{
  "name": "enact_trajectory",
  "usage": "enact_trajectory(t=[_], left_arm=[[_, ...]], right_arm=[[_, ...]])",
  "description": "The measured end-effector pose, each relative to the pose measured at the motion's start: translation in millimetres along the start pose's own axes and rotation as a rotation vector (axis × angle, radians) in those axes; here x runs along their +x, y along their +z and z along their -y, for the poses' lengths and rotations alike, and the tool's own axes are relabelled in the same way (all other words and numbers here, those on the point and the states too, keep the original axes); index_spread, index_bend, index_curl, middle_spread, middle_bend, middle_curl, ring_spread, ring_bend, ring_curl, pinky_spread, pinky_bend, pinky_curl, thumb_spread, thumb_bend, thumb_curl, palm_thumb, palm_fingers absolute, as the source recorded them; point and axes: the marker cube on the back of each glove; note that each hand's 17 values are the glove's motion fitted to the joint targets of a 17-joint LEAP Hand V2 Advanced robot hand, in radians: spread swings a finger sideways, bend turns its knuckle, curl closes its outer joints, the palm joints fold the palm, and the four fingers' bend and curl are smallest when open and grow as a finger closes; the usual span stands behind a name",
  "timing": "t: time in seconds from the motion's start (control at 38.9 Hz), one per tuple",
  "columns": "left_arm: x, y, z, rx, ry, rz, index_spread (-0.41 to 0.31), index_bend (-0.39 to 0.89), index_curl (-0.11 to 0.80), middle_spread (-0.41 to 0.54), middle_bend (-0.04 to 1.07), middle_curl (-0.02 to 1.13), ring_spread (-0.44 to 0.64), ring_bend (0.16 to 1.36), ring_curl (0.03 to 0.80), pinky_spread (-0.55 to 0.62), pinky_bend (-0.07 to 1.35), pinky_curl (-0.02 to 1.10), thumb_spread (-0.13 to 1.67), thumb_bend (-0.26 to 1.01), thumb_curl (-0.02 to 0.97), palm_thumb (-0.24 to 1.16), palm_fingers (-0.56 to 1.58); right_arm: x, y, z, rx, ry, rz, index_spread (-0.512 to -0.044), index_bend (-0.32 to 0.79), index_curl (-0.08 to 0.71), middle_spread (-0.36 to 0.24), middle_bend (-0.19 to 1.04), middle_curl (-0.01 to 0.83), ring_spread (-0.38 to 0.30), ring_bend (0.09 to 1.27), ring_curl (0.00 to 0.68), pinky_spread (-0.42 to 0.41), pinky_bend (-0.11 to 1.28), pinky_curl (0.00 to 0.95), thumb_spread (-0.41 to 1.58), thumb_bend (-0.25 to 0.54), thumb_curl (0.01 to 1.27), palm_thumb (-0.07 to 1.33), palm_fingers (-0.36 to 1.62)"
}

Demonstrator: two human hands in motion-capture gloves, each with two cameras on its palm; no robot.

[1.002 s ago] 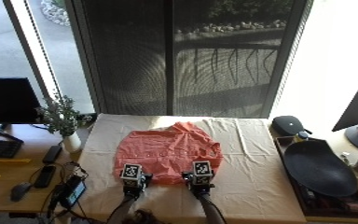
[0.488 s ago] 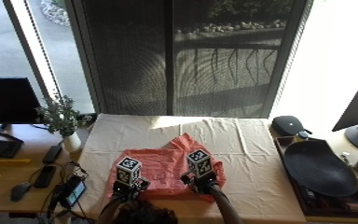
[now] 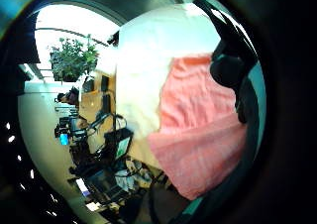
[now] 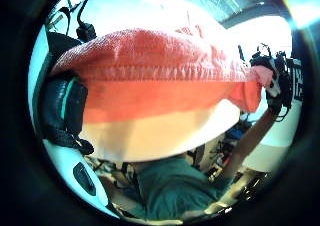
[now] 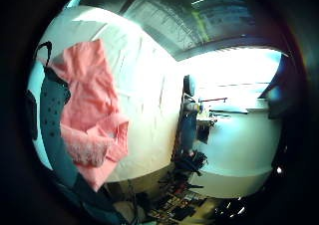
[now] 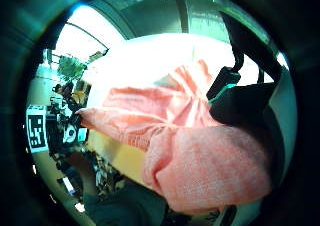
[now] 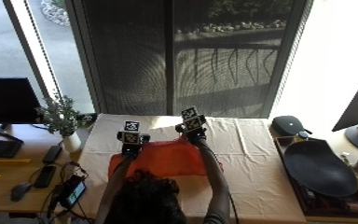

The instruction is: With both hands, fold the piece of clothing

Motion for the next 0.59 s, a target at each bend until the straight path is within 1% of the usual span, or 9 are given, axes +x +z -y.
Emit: enact_trajectory(t=[0.1, 0.23, 0.33, 0.39, 0.46, 0.49, 0.51, 0.54, 0.59], left_arm=[[7.2, 12.5, 35.5, 0.137, -0.034, -0.023, -0.301, 0.17, 0.405, -0.357, 0.49, 0.51, -0.37, 0.73, 0.439, -0.22, 0.23, 0.33, 1.35, 0.08, 0.290, 0.70, 1.24], [17.9, 46.5, 39.8, -0.019, -0.025, -0.076, -0.304, 0.17, 0.414, -0.356, 0.50, 0.52, -0.36, 0.73, 0.446, -0.19, 0.21, 0.34, 1.37, 0.08, 0.285, 0.71, 1.22], [14.5, 66.1, 58.1, 0.032, -0.053, -0.023, -0.305, 0.17, 0.421, -0.355, 0.51, 0.52, -0.36, 0.73, 0.450, -0.18, 0.20, 0.34, 1.38, 0.07, 0.283, 0.71, 1.22], [20.3, 69.6, 52.4, -0.013, -0.049, -0.067, -0.305, 0.18, 0.426, -0.356, 0.51, 0.53, -0.36, 0.73, 0.451, -0.18, 0.19, 0.34, 1.38, 0.07, 0.282, 0.72, 1.22], [19.2, 68.8, 35.0, -0.071, -0.071, -0.097, -0.307, 0.18, 0.431, -0.356, 0.51, 0.53, -0.35, 0.73, 0.453, -0.17, 0.18, 0.35, 1.39, 0.07, 0.278, 0.72, 1.22], [17.2, 67.6, 32.9, -0.040, -0.078, -0.102, -0.296, 0.16, 0.428, -0.350, 0.51, 0.53, -0.35, 0.72, 0.449, -0.16, 0.17, 0.34, 1.39, 0.07, 0.279, 0.72, 1.15], [15.5, 66.0, 31.4, 0.004, -0.084, -0.110, -0.295, 0.16, 0.428, -0.349, 0.51, 0.53, -0.35, 0.72, 0.450, -0.15, 0.17, 0.34, 1.39, 0.07, 0.278, 0.72, 1.15], [14.9, 64.0, 29.9, 0.051, -0.089, -0.122, -0.277, 0.09, 0.409, -0.341, 0.51, 0.53, -0.33, 0.68, 0.438, -0.13, 0.20, 0.35, 1.39, 0.06, 0.277, 0.71, 1.05], [15.6, 59.7, 27.9, 0.153, -0.089, -0.145, -0.257, 0.08, 0.393, -0.318, 0.44, 0.52, -0.31, 0.64, 0.438, -0.11, 0.23, 0.37, 1.39, 0.06, 0.278, 0.72, 0.91]], right_arm=[[-3.2, 13.1, 21.7, -0.043, 0.006, -0.028, -0.345, 0.17, 0.366, -0.289, 0.41, 0.438, -0.259, 0.84, 0.460, -0.366, 0.52, 0.367, 1.13, 0.061, 0.36, 0.91, 1.36], [-4.7, 36.7, 50.6, -0.052, -0.015, -0.026, -0.350, 0.18, 0.376, -0.294, 0.41, 0.441, -0.256, 0.83, 0.460, -0.377, 0.52, 0.370, 1.12, 0.050, 0.37, 0.94, 1.36], [-3.6, 50.3, 71.3, -0.014, -0.022, -0.020, -0.352, 0.18, 0.387, -0.302, 0.40, 0.442, -0.256, 0.82, 0.458, -0.375, 0.52, 0.372, 1.11, 0.034, 0.37, 0.95, 1.36], [2.2, 44.7, 74.9, 0.096, 0.005, -0.014, -0.352, 0.19, 0.391, -0.303, 0.41, 0.444, -0.256, 0.82, 0.458, -0.375, 0.51, 0.370, 1.10, 0.027, 0.37, 0.96, 1.37], [18.1, 18.8, 70.7, 0.386, 0.087, 0.002, -0.354, 0.16, 0.389, -0.306, 0.43, 0.453, -0.264, 0.78, 0.443, -0.364, 0.51, 0.372, 1.09, 0.007, 0.36, 0.95, 1.32], [24.2, 8.5, 68.3, 0.494, 0.118, 0.007, -0.358, 0.10, 0.370, -0.311, 0.40, 0.445, -0.274, 0.74, 0.434, -0.355, 0.55, 0.383, 1.07, -0.020, 0.36, 0.92, 1.21], [30.3, -1.8, 65.9, 0.604, 0.150, 0.013, -0.359, 0.10, 0.367, -0.313, 0.40, 0.446, -0.277, 0.74, 0.435, -0.352, 0.55, 0.380, 1.07, -0.021, 0.36, 0.92, 1.21], [36.3, -12.1, 63.3, 0.711, 0.182, 0.019, -0.368, 0.09, 0.358, -0.320, 0.32, 0.422, -0.292, 0.68, 0.416, -0.347, 0.61, 0.396, 1.06, -0.037, 0.36, 0.89, 1.07], [48.5, -28.6, 55.0, 0.889, 0.251, 0.026, -0.372, 0.10, 0.348, -0.324, 0.24, 0.402, -0.306, 0.63, 0.403, -0.337, 0.63, 0.397, 1.05, -0.046, 0.36, 0.86, 0.98]])
